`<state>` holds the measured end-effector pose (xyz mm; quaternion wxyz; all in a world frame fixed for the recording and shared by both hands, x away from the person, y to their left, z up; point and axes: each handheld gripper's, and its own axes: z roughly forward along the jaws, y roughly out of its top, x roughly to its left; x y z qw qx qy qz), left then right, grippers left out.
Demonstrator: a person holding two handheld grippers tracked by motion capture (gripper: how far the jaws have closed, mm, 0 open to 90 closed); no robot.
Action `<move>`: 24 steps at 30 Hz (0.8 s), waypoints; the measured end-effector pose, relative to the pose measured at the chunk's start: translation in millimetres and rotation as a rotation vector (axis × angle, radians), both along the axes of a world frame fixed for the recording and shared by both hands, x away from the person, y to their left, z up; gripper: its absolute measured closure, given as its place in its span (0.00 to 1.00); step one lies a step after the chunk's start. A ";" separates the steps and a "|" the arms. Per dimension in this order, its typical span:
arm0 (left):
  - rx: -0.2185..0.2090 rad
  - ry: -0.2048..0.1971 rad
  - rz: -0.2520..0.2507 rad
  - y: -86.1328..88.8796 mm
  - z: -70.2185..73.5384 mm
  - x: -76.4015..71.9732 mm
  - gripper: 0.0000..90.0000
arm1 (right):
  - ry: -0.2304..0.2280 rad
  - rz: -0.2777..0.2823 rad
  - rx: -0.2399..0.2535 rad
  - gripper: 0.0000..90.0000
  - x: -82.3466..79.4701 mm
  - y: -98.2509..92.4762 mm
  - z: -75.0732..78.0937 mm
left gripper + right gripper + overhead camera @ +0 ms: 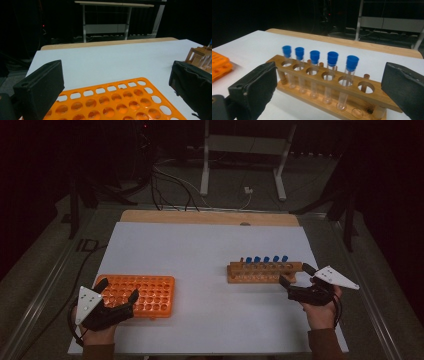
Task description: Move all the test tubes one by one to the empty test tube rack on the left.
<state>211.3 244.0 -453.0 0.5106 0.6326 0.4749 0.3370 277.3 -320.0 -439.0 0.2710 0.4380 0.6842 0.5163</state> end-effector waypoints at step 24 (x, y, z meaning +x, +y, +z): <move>0.002 0.002 -0.001 -2.0 -0.6 0.5 0.01 | 0.106 -0.080 -0.048 0.53 46.4 -6.3 -23.4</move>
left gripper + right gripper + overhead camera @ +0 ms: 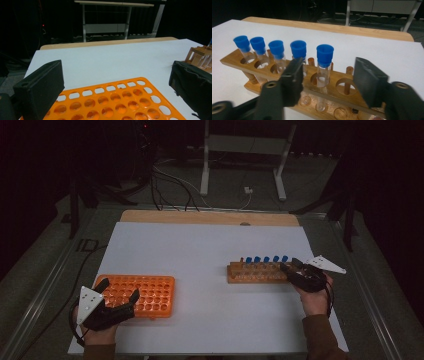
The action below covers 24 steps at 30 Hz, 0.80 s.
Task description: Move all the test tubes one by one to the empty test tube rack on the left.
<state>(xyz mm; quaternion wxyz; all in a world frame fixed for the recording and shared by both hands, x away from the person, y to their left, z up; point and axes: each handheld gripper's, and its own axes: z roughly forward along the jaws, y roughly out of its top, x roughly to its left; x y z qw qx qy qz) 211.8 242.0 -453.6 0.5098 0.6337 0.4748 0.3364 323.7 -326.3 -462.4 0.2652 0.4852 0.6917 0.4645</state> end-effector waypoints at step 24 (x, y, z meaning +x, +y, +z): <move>0.008 -0.001 -0.003 -2.0 -0.1 0.0 0.01 | -0.002 -0.029 -0.053 0.85 8.6 20.0 -8.6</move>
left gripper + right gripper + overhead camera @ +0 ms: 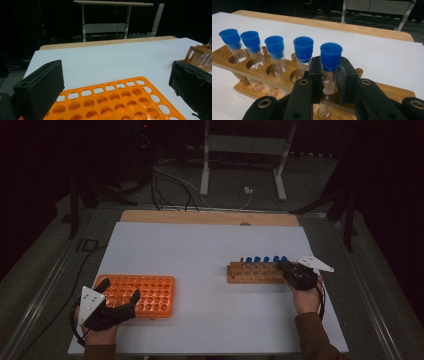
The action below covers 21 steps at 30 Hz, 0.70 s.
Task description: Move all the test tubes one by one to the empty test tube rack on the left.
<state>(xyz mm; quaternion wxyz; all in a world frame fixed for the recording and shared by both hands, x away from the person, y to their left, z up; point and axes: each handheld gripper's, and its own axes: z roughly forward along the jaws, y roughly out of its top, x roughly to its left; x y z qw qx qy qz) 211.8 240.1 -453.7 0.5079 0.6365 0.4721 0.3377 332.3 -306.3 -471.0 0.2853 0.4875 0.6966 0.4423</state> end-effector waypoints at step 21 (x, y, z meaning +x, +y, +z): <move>0.006 0.015 -0.016 -1.4 -0.7 1.2 0.01 | -0.031 -0.005 -0.018 0.85 -4.4 -0.2 25.2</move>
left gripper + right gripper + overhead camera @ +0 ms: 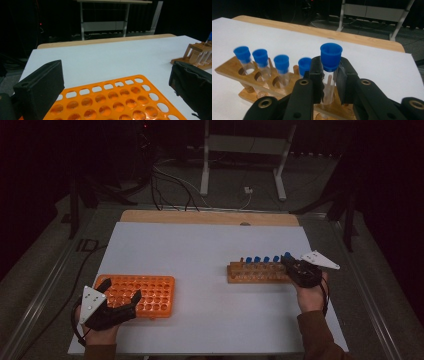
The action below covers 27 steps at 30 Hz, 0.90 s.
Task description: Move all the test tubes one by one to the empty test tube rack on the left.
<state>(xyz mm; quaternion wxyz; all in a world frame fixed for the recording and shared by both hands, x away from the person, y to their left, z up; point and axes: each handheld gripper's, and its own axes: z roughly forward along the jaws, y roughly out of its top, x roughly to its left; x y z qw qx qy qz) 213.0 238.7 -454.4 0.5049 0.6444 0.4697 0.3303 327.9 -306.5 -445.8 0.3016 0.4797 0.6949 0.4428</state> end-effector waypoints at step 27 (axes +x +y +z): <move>0.027 0.043 -0.070 -9.1 -1.2 4.8 0.01 | -0.064 0.091 0.017 0.85 -14.7 4.1 57.1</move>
